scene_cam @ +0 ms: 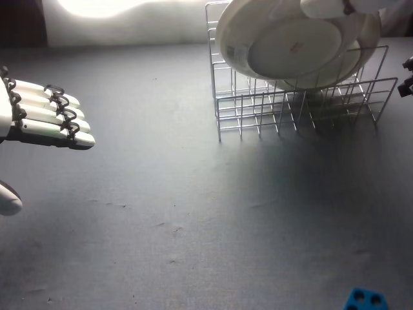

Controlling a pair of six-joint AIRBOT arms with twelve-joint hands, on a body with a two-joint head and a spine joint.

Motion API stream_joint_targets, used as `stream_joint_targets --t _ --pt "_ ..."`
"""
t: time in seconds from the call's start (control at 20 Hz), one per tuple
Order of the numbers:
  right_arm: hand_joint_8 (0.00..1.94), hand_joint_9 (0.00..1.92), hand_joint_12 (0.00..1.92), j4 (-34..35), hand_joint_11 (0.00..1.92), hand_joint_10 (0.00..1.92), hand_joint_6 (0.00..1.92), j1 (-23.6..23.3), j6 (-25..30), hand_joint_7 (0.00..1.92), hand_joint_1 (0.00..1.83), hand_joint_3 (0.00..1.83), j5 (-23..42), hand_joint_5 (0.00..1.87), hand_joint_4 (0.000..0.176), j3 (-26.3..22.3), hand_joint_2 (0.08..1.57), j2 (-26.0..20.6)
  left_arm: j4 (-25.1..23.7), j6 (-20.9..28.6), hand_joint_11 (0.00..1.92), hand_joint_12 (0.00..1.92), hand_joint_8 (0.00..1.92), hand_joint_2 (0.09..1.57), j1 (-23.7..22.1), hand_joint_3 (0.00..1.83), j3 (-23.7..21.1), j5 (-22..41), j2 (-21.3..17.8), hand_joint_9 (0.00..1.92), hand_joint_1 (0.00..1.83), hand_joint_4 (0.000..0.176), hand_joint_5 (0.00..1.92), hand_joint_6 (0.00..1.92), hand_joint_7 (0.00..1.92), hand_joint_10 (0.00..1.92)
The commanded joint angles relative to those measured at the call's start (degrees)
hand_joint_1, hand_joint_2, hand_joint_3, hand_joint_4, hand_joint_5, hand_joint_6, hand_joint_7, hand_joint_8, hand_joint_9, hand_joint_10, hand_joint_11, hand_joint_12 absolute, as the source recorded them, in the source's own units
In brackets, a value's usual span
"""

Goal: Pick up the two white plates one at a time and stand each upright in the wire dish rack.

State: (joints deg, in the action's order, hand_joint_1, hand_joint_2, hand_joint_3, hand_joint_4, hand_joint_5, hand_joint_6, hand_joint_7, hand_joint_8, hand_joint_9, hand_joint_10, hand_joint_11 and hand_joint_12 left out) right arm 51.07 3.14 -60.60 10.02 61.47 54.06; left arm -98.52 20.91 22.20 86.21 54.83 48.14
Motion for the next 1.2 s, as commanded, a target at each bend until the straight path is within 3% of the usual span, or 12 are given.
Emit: stream_joint_targets --t 0.0,0.6,0.65,0.85,0.95,1.15 --pt "0.92 1.06 1.29 0.19 0.73 0.48 1.06 -0.66 0.96 1.01 1.22 0.0 5.28 0.96 0.024 0.1 1.12 -0.13 3.57 0.05 0.0 0.0 0.0 1.16 -0.64 0.0 -0.12 0.65 -0.38 0.0 0.0 0.0 0.01 0.0 0.02 0.0" --pt "0.95 1.09 1.3 0.22 0.73 0.42 1.07 -1.29 1.05 1.01 1.22 0.0 -0.96 0.94 0.023 4.72 1.12 2.57 3.56 0.05 0.0 0.0 0.01 1.16 -0.73 0.0 -0.21 0.54 -0.38 0.02 0.0 0.0 0.02 0.0 0.04 0.01" --pt "0.9 1.11 1.28 0.22 0.77 0.43 1.0 -1.3 1.05 1.05 1.23 0.0 -1.55 0.98 0.025 5.2 1.1 2.84 3.56 0.05 0.0 0.0 0.0 1.16 -0.76 0.0 -0.21 0.54 -0.38 0.02 0.0 0.0 0.02 0.0 0.03 0.0" --pt "1.09 1.03 1.38 0.22 0.66 0.47 1.2 -0.79 0.8 0.92 1.19 0.0 -1.74 0.86 0.027 6.93 1.16 3.85 3.56 0.05 0.0 0.0 0.01 1.16 -0.8 0.0 -0.19 0.54 -0.38 0.03 0.0 0.0 0.04 0.01 0.05 0.01" --pt "0.95 1.07 1.34 0.22 0.71 0.49 1.04 -0.67 0.72 1.02 1.22 0.0 -1.93 0.95 0.025 7.63 1.12 4.17 3.56 0.05 0.0 0.0 0.0 1.16 -0.85 0.0 -0.19 0.54 -0.38 0.01 0.0 0.0 0.01 0.0 0.03 0.0" --pt "0.9 1.09 1.29 0.07 0.76 0.47 1.01 -0.74 -0.93 1.05 1.22 0.0 -3.24 0.98 0.024 7.94 1.1 4.66 3.52 0.05 0.0 0.0 0.0 1.16 -1.04 0.0 -0.33 0.54 -0.35 0.02 0.0 0.0 0.0 0.0 0.02 0.0"
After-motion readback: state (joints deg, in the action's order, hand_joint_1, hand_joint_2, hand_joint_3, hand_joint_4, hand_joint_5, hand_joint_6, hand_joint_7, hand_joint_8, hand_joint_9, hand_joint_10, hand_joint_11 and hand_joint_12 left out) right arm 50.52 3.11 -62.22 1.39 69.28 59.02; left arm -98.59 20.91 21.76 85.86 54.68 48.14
